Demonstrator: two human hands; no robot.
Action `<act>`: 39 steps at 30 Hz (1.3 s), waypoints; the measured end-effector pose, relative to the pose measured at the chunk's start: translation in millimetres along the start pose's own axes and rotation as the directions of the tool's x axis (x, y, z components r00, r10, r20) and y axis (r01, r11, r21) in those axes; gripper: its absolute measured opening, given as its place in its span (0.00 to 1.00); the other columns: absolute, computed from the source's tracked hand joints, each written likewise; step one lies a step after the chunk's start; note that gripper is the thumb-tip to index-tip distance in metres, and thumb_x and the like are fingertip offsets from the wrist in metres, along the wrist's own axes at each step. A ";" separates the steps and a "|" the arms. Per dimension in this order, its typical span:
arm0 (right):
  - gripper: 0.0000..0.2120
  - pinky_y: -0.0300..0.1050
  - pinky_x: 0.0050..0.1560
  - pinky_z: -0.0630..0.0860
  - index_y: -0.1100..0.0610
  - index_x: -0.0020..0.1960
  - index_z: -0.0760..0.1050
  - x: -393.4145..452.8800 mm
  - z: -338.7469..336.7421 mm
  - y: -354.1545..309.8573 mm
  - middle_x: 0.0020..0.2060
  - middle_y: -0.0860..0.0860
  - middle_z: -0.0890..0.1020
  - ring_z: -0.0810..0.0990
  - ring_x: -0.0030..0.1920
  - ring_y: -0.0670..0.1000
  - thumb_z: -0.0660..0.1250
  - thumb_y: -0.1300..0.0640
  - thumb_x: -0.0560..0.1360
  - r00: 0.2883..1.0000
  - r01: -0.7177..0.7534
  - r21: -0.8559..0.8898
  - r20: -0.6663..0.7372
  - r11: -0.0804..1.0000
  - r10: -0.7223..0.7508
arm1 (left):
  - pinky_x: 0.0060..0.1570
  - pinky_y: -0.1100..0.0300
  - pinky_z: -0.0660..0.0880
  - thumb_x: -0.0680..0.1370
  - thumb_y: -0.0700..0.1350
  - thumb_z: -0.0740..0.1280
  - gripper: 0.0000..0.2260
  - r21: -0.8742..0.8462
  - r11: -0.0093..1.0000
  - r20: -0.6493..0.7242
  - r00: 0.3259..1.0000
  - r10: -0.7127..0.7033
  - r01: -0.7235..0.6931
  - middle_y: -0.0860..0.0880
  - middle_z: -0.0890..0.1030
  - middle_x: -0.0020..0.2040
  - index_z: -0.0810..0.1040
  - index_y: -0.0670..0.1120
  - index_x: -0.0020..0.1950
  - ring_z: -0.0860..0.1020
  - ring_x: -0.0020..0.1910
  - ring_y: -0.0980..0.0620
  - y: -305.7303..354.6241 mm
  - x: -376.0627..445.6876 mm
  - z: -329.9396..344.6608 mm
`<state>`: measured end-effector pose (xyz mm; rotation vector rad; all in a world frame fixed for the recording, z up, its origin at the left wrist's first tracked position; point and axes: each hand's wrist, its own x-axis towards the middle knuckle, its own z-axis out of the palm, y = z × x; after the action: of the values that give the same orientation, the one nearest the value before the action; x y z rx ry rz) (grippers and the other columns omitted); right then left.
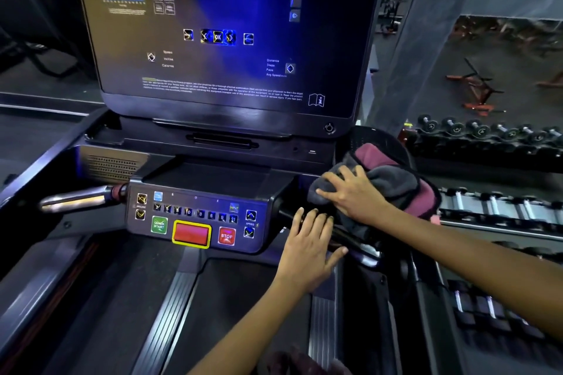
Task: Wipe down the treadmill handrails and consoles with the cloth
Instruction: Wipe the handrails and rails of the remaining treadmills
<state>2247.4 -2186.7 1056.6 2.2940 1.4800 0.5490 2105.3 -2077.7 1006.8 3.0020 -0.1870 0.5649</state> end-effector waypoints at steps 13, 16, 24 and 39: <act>0.23 0.50 0.36 0.70 0.49 0.52 0.81 -23.2 -2.5 8.0 0.51 0.56 0.80 0.73 0.45 0.58 0.77 0.51 0.57 0.997 -0.045 -0.010 0.067 0.999 0.046 | 0.67 0.47 0.58 0.77 0.61 0.51 0.28 -0.014 1.000 -0.015 1.000 0.006 -0.007 0.46 0.80 0.58 0.78 0.42 0.61 0.75 0.61 0.46 -0.2 -1.1 -1.4; 0.18 0.49 0.37 0.69 0.46 0.51 0.81 5.4 -5.1 -11.1 0.51 0.54 0.80 0.68 0.46 0.56 0.73 0.48 0.62 0.998 0.009 -0.033 0.062 0.999 -0.007 | 0.67 0.47 0.58 0.77 0.61 0.52 0.29 -0.014 1.000 -0.035 0.999 0.019 -0.020 0.46 0.80 0.57 0.78 0.41 0.60 0.75 0.61 0.45 -0.9 -0.4 1.5; 0.28 0.50 0.38 0.74 0.45 0.53 0.81 -29.4 -5.3 10.9 0.53 0.54 0.81 0.78 0.47 0.57 0.78 0.47 0.53 0.964 0.155 0.005 0.219 0.988 -0.152 | 0.68 0.47 0.58 0.78 0.61 0.52 0.27 -0.012 0.999 -0.048 0.998 0.033 -0.034 0.46 0.79 0.57 0.78 0.41 0.60 0.75 0.61 0.46 -2.2 -1.9 1.3; 0.19 0.53 0.45 0.73 0.43 0.55 0.79 -20.5 1.1 8.6 0.56 0.53 0.79 0.77 0.50 0.56 0.69 0.47 0.64 0.900 0.346 -0.029 0.293 0.938 -0.323 | 0.71 0.46 0.52 0.78 0.59 0.54 0.27 -0.058 0.997 -0.090 0.994 0.054 -0.059 0.46 0.72 0.69 0.68 0.42 0.70 0.62 0.72 0.48 -4.7 -15.6 7.7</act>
<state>2246.9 -2208.9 1057.2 1.8996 1.6226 0.1668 2094.2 -2072.2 993.7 2.9141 -0.2784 0.6838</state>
